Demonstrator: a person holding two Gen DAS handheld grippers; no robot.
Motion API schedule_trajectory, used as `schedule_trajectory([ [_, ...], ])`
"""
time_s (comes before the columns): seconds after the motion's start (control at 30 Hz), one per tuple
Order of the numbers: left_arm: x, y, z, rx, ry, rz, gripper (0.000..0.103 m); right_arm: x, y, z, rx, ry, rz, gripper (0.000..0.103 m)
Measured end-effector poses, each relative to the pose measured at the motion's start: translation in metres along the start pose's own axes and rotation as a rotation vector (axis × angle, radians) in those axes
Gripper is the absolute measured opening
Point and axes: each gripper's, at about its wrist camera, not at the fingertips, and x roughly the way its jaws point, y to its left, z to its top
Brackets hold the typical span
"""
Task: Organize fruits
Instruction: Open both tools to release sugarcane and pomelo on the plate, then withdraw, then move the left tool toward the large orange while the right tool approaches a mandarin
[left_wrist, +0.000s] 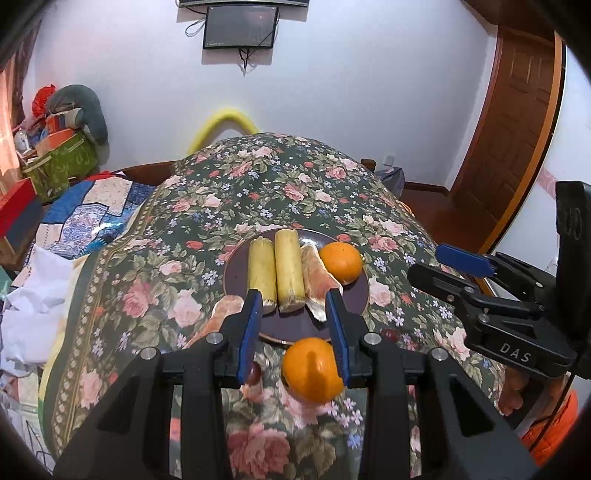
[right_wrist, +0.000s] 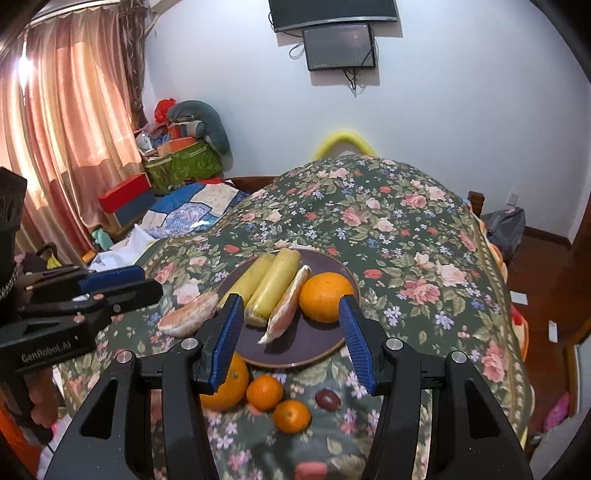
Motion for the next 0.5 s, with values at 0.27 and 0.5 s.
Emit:
schedule_trajectory([
  [0.27, -0.019, -0.004, -0.016, 0.014, 0.007, 0.034, 0.053, -0.016, 0.006, -0.018, -0.048, 0.029, -0.036, 0.051],
  [0.5, -0.015, -0.009, -0.034, 0.025, 0.052, 0.043, 0.057, -0.014, 0.002, -0.041, -0.056, 0.089, -0.051, 0.051],
])
